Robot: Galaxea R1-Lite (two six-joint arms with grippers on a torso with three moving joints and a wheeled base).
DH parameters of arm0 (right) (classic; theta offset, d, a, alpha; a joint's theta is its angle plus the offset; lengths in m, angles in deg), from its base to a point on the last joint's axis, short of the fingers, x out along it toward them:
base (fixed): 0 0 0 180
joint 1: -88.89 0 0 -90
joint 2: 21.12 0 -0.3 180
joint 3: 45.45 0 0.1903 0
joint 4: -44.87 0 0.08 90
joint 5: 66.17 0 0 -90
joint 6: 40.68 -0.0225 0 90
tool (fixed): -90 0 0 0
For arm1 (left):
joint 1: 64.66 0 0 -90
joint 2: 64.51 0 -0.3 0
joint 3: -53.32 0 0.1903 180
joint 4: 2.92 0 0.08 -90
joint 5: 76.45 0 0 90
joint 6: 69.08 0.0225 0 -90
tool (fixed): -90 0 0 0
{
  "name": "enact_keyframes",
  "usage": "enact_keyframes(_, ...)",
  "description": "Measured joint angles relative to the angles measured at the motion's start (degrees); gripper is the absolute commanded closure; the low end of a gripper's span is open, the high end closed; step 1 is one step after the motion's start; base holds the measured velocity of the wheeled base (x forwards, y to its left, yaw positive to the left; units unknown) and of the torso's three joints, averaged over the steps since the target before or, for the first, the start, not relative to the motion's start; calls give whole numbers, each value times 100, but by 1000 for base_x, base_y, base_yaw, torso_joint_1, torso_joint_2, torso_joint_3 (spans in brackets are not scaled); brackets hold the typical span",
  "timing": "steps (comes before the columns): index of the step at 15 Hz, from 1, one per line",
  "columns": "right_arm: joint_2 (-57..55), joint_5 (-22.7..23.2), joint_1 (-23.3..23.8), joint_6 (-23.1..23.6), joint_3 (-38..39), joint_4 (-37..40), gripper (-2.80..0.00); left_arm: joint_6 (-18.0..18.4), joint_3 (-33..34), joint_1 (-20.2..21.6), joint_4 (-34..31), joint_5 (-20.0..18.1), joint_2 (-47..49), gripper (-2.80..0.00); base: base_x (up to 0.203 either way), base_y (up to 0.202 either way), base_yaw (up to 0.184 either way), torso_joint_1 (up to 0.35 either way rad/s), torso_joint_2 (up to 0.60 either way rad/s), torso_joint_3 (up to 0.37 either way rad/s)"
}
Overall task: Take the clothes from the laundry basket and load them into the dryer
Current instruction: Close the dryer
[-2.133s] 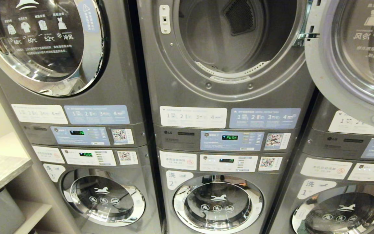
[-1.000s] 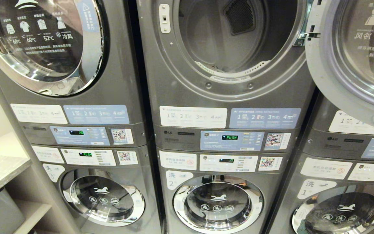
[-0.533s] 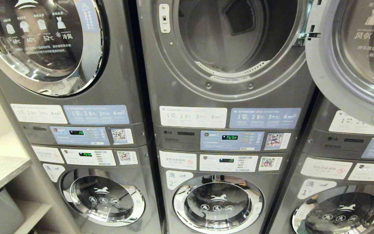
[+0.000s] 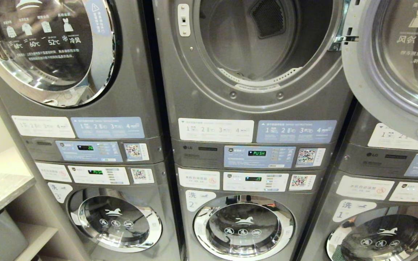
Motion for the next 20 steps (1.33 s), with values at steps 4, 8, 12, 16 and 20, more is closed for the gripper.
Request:
enact_keyframes(4, -88, 670, 24, 190, 349, -983, 0, 0, 0, -2, 0, 0, 0, 0, 0, 0, 0, 0, 0, 0)
enact_keyframes(8, -42, 937, 29, 224, 654, -1355, 0, 0, 0, -2, 0, 0, 2, 0, 0, 0, 0, 0, 0, 0)
enact_keyframes(12, 342, 1383, 13, 281, 1065, -1371, 0, 0, 0, -2, -2, 0, 2, 0, 0, 0, 0, 0, 0, 0)
enact_keyframes(16, 1003, 1896, 24, 485, 1616, -1360, 0, 0, 0, -2, 0, 0, 2, 0, 0, 0, 0, 0, 0, 0)
enact_keyframes(20, 1151, 449, 62, 719, 1718, -1290, 0, 0, 0, -2, -1, 0, 1, 0, 0, 0, 0, 0, 0, 0)
